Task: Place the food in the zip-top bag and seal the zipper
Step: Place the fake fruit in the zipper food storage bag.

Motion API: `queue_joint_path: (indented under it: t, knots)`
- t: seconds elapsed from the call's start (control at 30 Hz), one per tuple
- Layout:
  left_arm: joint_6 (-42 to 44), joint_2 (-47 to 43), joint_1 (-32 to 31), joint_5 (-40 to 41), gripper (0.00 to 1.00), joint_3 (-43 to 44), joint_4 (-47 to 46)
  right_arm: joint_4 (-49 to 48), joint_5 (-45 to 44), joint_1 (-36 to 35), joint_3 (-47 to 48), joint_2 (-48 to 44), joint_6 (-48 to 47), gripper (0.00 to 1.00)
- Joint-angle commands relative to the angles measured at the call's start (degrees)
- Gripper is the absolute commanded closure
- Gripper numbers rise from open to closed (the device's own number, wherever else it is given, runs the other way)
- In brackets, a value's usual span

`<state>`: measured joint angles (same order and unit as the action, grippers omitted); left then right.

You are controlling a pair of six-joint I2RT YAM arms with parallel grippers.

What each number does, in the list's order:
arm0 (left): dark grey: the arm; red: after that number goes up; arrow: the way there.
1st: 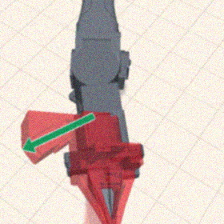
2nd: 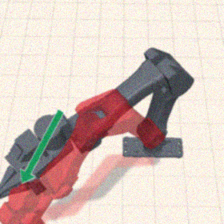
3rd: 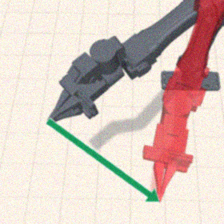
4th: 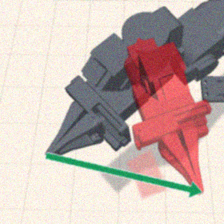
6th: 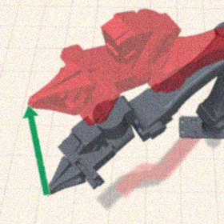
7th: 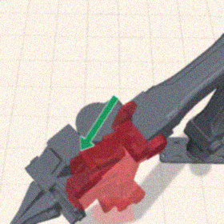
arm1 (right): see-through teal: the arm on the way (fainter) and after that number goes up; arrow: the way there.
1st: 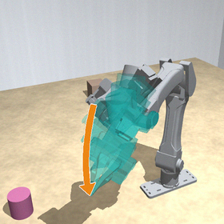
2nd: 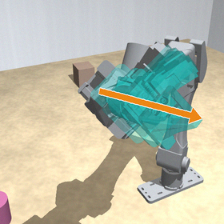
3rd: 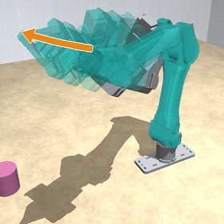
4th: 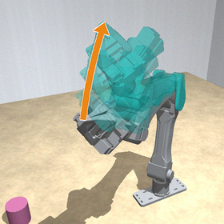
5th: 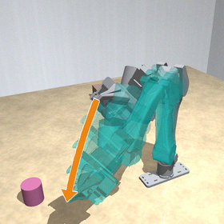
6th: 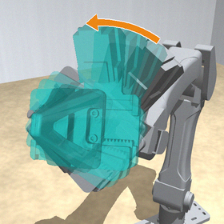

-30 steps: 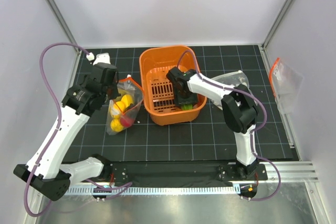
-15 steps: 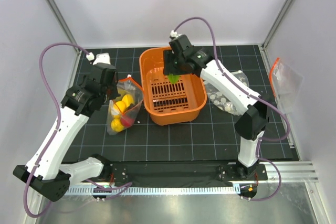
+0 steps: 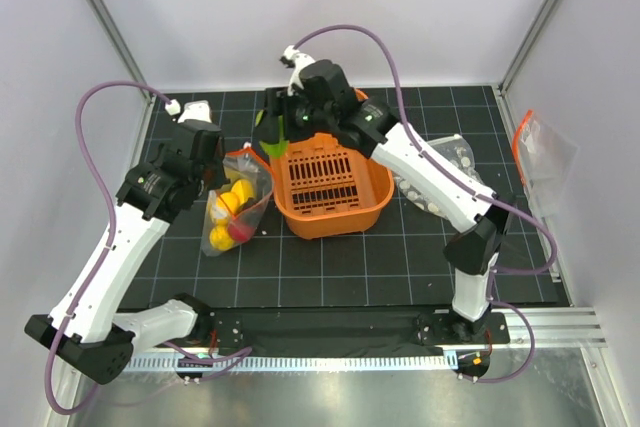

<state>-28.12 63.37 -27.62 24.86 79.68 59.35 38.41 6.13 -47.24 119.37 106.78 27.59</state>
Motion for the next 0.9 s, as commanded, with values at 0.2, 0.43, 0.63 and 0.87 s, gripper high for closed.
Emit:
queue_joint_path:
  t: [0.2, 0.43, 0.63, 0.87]
  knots:
    - [-0.80, 1.49, 0.46, -0.87, 1.00, 5.48, -2.32, -5.63, 5.03, -6.98, 2.71, 4.66, 1.06, 0.72]
    - [-2.11, 3.33, 0.46, -0.43, 1.00, 9.18, 0.15, -8.00, 3.54, -8.39, -2.99, 3.09, 2.63, 0.70]
    - [-3.34, 2.81, 0.46, -0.69, 1.00, 9.35, 0.24, -8.09, 3.89, -8.65, -3.97, 3.26, 3.08, 0.16]
    - [-3.87, 2.54, 0.46, -0.17, 1.00, 9.27, 1.29, -6.16, -1.99, -8.57, -3.18, -0.43, 0.10, 0.02]
